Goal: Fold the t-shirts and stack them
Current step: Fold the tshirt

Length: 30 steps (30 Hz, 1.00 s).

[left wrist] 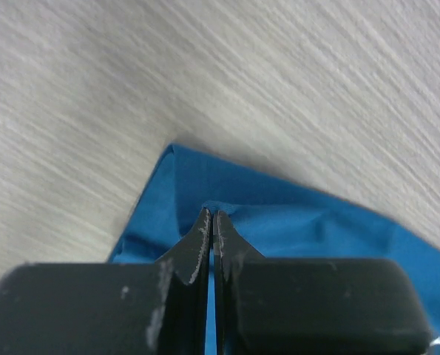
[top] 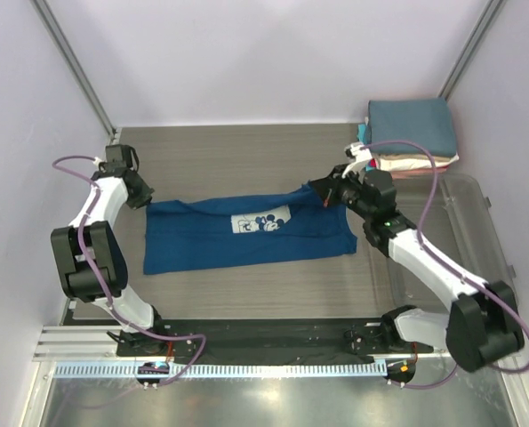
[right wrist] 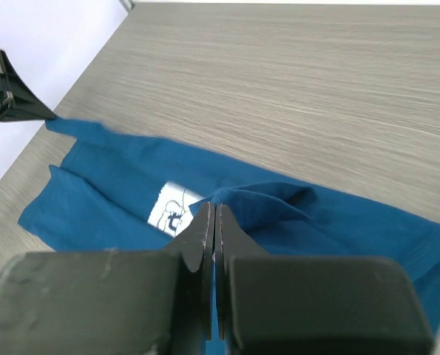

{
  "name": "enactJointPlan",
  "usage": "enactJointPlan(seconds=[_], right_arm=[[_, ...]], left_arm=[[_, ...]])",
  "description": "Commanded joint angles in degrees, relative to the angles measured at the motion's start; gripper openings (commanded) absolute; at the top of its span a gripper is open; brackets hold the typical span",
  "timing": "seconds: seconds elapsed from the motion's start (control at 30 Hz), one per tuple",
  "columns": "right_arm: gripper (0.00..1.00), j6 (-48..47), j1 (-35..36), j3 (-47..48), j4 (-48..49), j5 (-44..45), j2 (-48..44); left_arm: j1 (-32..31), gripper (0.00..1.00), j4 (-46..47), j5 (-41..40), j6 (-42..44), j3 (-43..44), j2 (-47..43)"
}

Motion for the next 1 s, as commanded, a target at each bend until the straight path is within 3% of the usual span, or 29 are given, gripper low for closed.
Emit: enactJointPlan(seconds=[0.0, 0.3, 0.57, 0.63, 0.67, 0.7, 0.73, 0.77, 0.83, 0.97], right_arm=[[0.01, -1.45, 0.25, -3.03, -3.35, 3.9, -7.6], [0.01, -0.93, 0.34, -9.27, -8.46, 7.76, -15.61], [0.01, 6.7, 0.34, -15.59, -10.13, 13.73, -20.62], [0.05, 9.78, 0.25, -16.57, -13.37, 18.98, -22.46], [0.13, 12.93, 0.34, -17.88, -14.69, 20.5, -23.25], [0.23, 14.09, 0.34, -18.76, -16.71, 21.64, -24.31], [0.42, 15.15, 0.34, -19.73, -17.08, 23.74, -25.36], [0.5, 16.81, 0.25, -21.56, -19.08, 25.51, -28.07], [0.57, 19.11, 0.34, -22.63, -19.8, 26.84, -30.54], [0.58, 19.02, 0.25, -21.42, -18.76, 25.71, -32.58]], left_arm=[[0.39, 0.0, 1.4, 0.51, -0.86, -1.63, -4.66], [0.39, 0.0, 0.61, -0.98, -0.77, -5.32, -8.27], [0.39, 0.0, -3.41, -4.49, -0.24, -7.88, -11.78], [0.48, 0.09, -6.06, -8.34, -1.65, -8.58, -12.84], [0.65, 0.12, -6.25, -9.5, -2.0, -9.63, -14.85], [0.66, 0.31, -6.25, -10.29, -2.44, -9.98, -15.74], [0.74, 0.43, -6.16, -11.17, -3.31, -10.16, -17.05], [0.66, 0.56, -6.07, -12.92, -3.93, -10.16, -18.11], [0.66, 0.61, -4.24, -13.81, -4.98, -11.13, -21.53], [0.48, 0.61, -0.9, -12.86, -5.87, -13.15, -24.88]])
